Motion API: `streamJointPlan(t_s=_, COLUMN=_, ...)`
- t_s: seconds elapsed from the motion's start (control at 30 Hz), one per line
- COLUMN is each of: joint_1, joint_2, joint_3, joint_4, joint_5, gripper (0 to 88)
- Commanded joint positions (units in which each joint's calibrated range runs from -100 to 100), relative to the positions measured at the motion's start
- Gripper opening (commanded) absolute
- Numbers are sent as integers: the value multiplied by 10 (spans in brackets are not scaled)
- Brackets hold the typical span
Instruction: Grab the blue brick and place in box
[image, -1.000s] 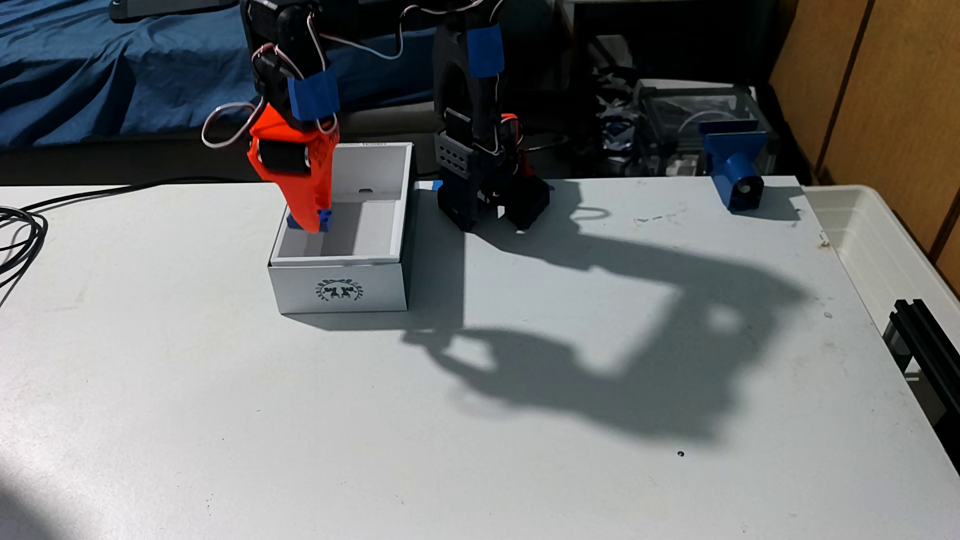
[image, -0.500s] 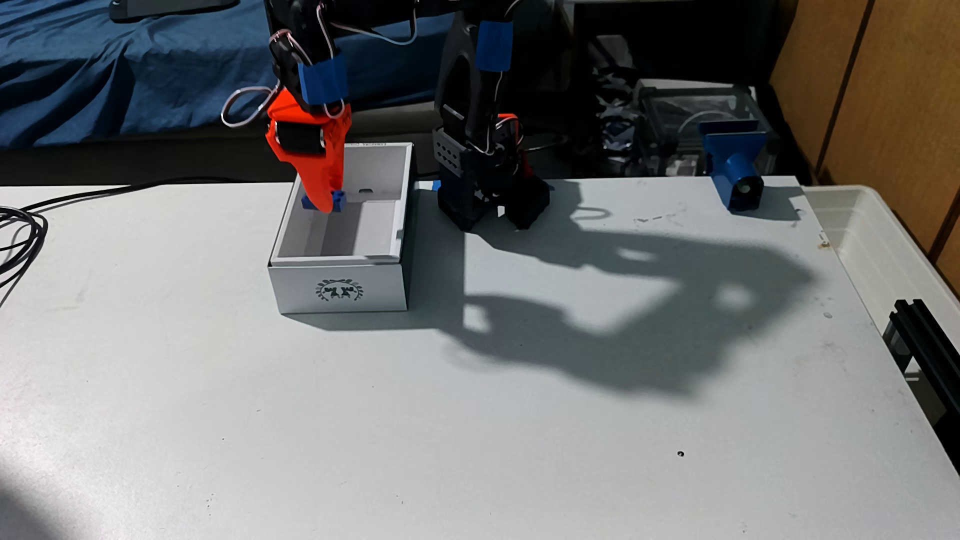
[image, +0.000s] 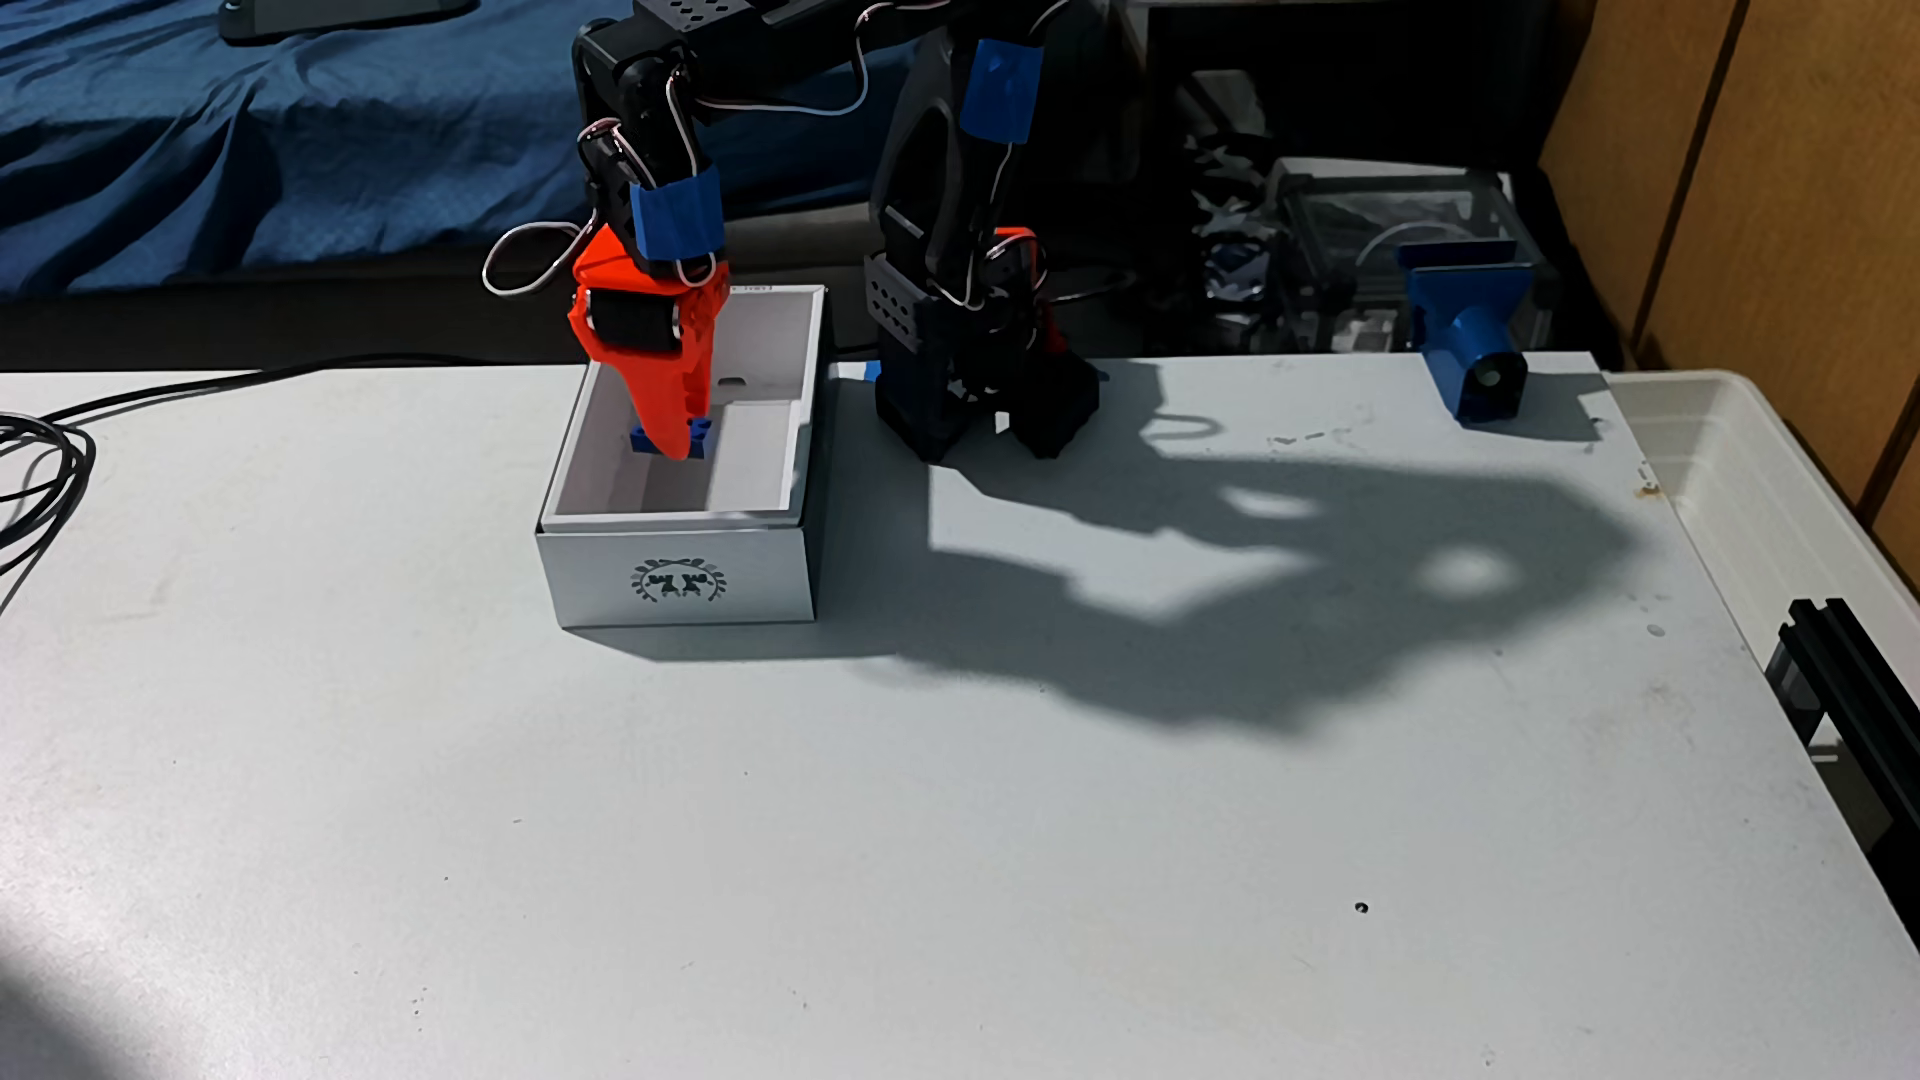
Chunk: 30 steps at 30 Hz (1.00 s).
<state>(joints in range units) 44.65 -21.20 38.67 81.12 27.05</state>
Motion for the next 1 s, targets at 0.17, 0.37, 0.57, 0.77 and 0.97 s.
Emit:
streamJointPlan(t_s=0.17, joint_1=7, joint_2=-46, joint_3=35, joint_4=-26, joint_5=3, gripper=17)
streamJointPlan(t_s=0.37, joint_1=7, joint_2=-52, joint_3=52, joint_4=-41, joint_5=3, gripper=17)
streamJointPlan(t_s=0.57, joint_1=8, joint_2=-52, joint_3=52, joint_4=-41, joint_5=3, gripper=18)
streamJointPlan(t_s=0.77, joint_1=9, joint_2=-52, joint_3=50, joint_4=-41, joint_5=3, gripper=18)
streamJointPlan(t_s=0.97, joint_1=26, joint_2=-52, joint_3=53, joint_4=-40, joint_5=10, gripper=126)
